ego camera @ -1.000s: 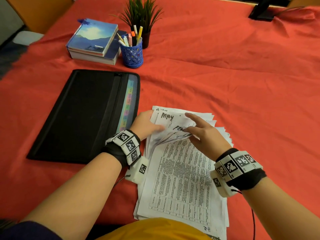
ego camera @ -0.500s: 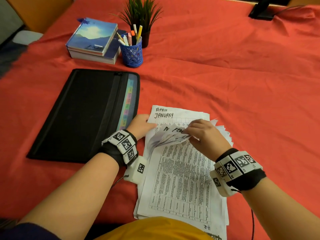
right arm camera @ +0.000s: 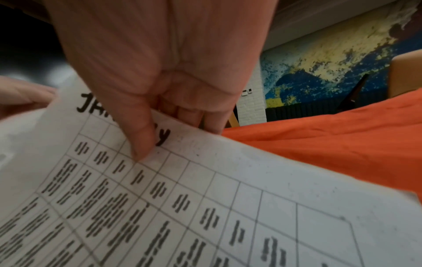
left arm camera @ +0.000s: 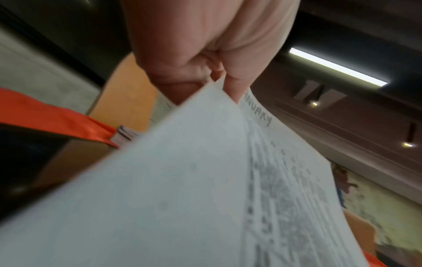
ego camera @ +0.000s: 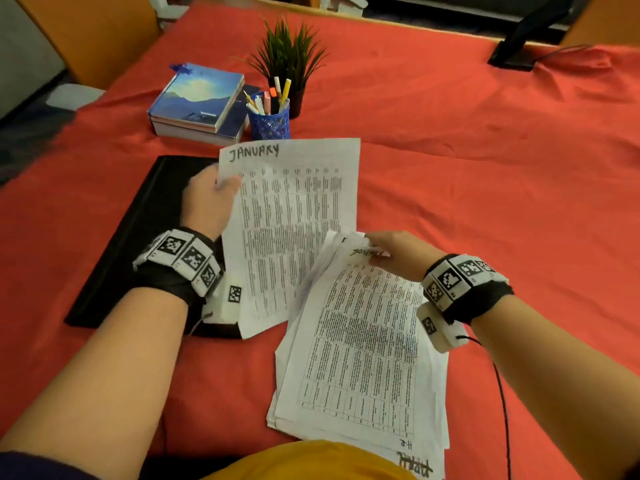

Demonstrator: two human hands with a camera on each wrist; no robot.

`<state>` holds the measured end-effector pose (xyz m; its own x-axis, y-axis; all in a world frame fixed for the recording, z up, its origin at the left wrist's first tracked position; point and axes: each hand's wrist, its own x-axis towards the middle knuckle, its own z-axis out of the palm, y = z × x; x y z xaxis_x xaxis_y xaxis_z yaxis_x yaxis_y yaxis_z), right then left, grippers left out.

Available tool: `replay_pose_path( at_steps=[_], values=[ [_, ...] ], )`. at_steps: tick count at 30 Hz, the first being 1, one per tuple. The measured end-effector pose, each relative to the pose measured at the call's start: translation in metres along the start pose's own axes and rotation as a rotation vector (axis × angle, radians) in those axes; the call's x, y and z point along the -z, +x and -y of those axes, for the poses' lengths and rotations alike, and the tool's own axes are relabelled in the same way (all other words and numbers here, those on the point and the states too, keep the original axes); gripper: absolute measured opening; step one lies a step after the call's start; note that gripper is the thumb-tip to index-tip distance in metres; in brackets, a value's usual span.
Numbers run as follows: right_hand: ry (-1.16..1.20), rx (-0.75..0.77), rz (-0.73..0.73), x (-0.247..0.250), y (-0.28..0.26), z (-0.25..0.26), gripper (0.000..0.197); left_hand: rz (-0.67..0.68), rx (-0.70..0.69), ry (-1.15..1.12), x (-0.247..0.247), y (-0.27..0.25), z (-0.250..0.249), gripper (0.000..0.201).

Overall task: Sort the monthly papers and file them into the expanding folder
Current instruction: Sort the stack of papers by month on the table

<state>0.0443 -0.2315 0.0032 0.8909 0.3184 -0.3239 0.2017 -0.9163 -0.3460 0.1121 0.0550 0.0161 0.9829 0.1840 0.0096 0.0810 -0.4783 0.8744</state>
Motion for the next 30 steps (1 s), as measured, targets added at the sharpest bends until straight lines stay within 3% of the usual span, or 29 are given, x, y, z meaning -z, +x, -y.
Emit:
replay_pose_path(
  at_steps=[3,8,12,16,19,22,26,28,30],
  values=[
    [-0.012,-0.049,0.069,0.008,0.014,0.006,0.030,-0.121,0.014,-0.033,0.035,0.009,0.006,0.029],
    [-0.047,-0.102,0.113,0.012,0.040,0.012,0.026,-0.222,0.034,-0.055,0.083,0.007,0.015,0.032],
    [-0.094,-0.109,0.175,0.015,0.053,0.018,0.022,-0.176,0.026,-0.116,0.110,0.000,0.015,0.029],
    [-0.110,-0.103,0.207,0.020,0.056,0.021,0.016,-0.043,0.044,-0.146,0.116,-0.007,0.007,0.022],
    [-0.122,-0.105,0.235,0.026,0.055,0.023,0.015,0.107,0.060,-0.145,0.098,-0.016,-0.001,0.006],
    [-0.111,-0.093,0.218,0.030,0.051,0.026,0.009,0.294,0.029,-0.092,0.055,-0.037,-0.006,0.016],
    [-0.137,-0.200,0.219,0.033,0.050,0.029,0.024,0.499,0.012,0.059,-0.021,-0.070,0.004,0.017],
    [-0.051,-0.265,0.249,0.035,0.051,0.027,0.036,0.496,-0.002,0.101,-0.055,-0.084,0.012,0.019],
    [0.211,-0.339,0.287,0.037,0.050,0.023,0.054,0.409,0.019,0.097,-0.080,-0.090,0.016,0.025]
  ],
)
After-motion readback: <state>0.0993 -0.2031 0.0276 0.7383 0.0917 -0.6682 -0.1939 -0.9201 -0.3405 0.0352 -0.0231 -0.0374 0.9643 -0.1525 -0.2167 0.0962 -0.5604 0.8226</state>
